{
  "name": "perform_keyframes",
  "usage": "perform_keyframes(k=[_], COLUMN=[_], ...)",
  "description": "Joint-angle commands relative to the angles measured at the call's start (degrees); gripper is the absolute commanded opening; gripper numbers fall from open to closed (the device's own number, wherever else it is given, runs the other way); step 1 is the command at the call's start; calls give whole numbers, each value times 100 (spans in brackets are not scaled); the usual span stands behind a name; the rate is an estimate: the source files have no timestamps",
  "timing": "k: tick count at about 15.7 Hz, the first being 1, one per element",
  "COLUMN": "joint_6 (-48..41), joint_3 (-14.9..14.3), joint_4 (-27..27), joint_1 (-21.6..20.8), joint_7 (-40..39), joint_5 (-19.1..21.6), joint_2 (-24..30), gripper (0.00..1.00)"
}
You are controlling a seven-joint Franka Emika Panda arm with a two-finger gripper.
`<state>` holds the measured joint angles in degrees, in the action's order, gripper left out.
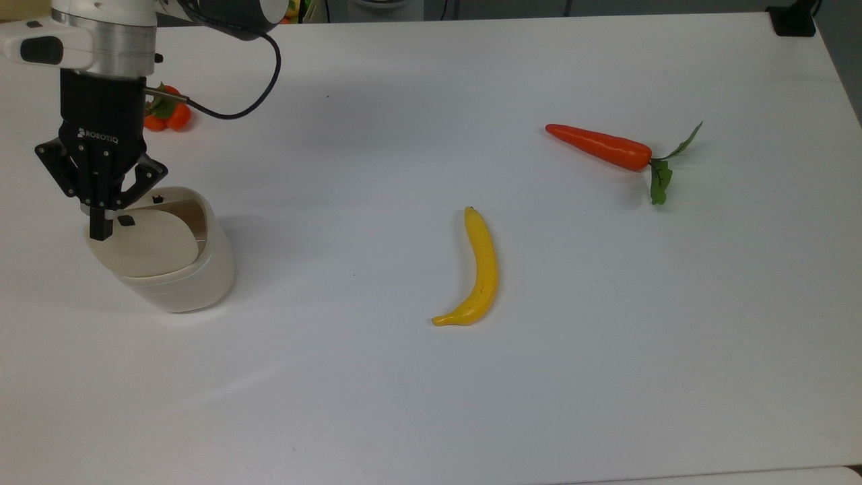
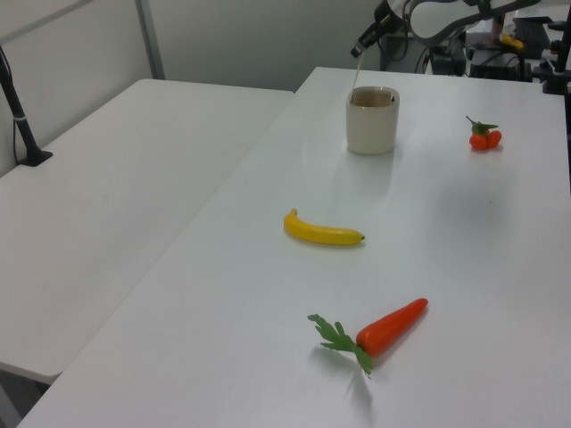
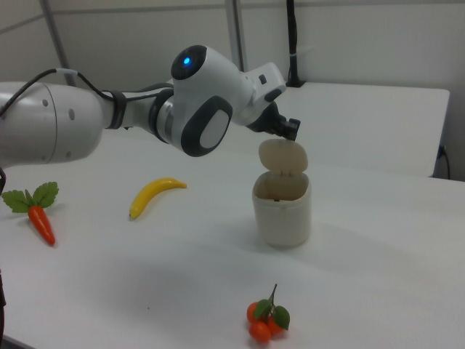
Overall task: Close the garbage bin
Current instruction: 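Push the open flip lid down onto the bin with the gripper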
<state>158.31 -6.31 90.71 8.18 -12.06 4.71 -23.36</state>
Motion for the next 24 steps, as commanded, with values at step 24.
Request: perform_keyframes(k=[24], joint_6=[-2067], joint_3=[-54], joint_4=[474], joint_1=[87], joint_7=[-1308], joint_5=[-172], joint_2=[280], gripper=[0])
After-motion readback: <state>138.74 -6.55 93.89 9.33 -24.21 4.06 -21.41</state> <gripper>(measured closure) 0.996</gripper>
